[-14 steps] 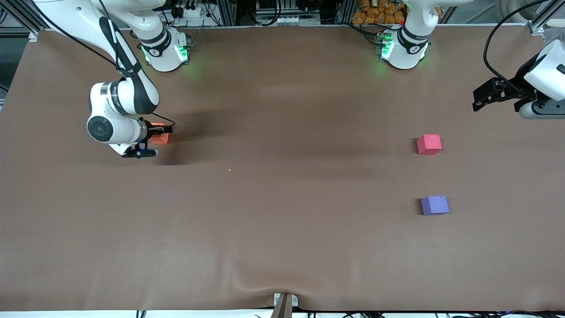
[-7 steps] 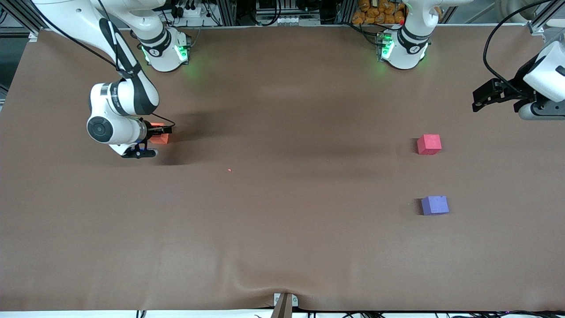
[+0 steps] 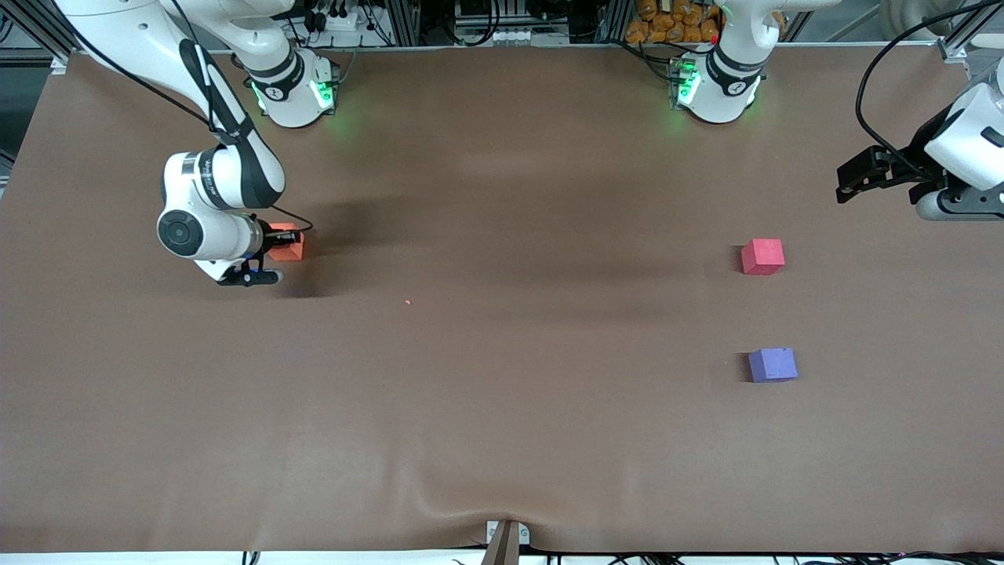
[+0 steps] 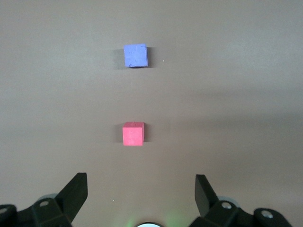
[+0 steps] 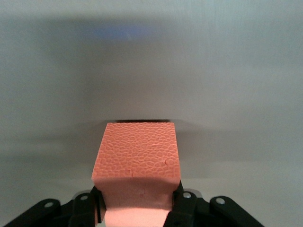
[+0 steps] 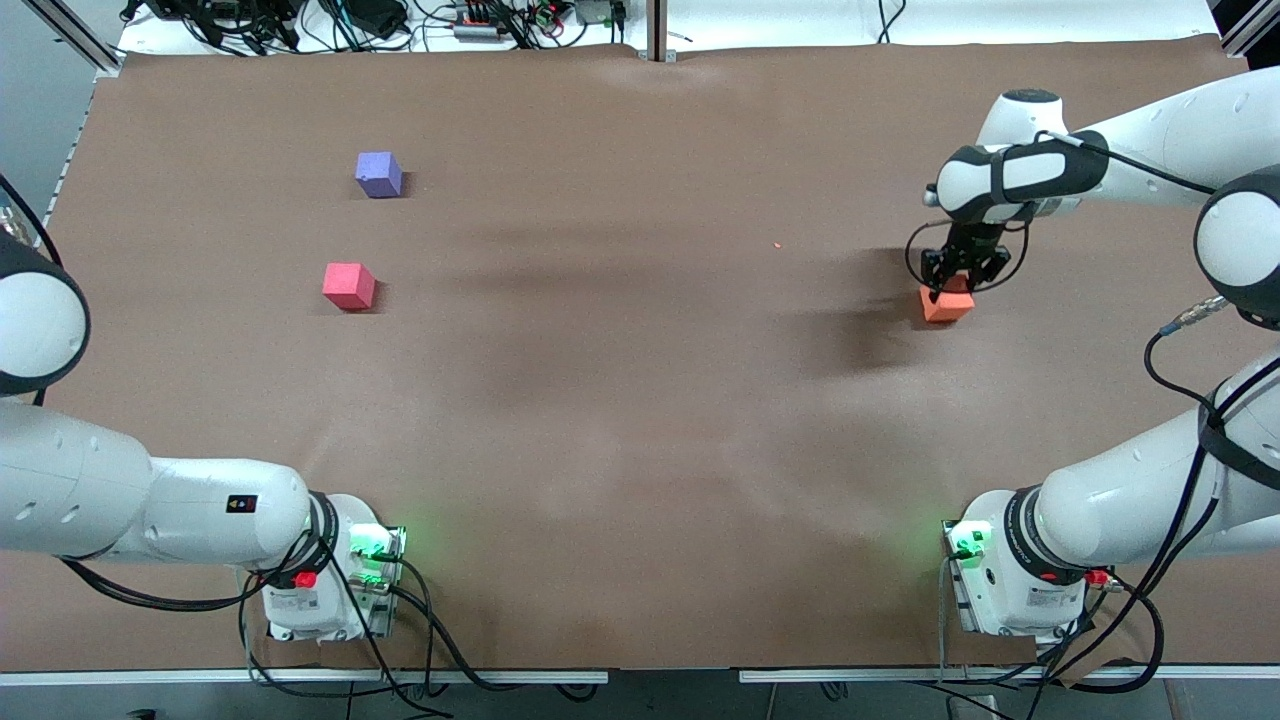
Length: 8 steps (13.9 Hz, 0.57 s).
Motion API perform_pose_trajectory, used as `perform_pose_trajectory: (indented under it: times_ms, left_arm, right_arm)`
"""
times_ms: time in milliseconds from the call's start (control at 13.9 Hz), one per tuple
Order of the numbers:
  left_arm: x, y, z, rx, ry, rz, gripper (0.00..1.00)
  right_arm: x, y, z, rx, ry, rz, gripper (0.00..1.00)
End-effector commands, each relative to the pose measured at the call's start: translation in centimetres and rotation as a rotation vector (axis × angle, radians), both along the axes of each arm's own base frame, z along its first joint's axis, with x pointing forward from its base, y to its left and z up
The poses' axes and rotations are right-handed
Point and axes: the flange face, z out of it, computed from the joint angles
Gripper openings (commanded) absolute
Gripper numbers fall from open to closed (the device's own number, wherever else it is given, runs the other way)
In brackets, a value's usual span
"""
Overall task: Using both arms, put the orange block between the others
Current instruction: 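Close the right gripper on the orange cube, then lift the orange cube and carry it toward the table middle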
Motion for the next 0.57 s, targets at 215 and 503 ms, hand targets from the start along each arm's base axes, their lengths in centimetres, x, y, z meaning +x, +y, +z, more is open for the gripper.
perform_pose_trajectory:
  times_ms: [215,503]
  left_arm:
    - [0.2,0.1,0.2,-0.011,-0.009,-0.005,1.00]
    - [0.1,-0.3,-0.4,-0.010,0.005,-0.011,1.00]
  right_arm:
    - [7.9,12.2,6.4,0.090,-0.161,0.077,0.02]
    - [12.5,22.8,7.1,0.230,-0.204,-0.042,0.02]
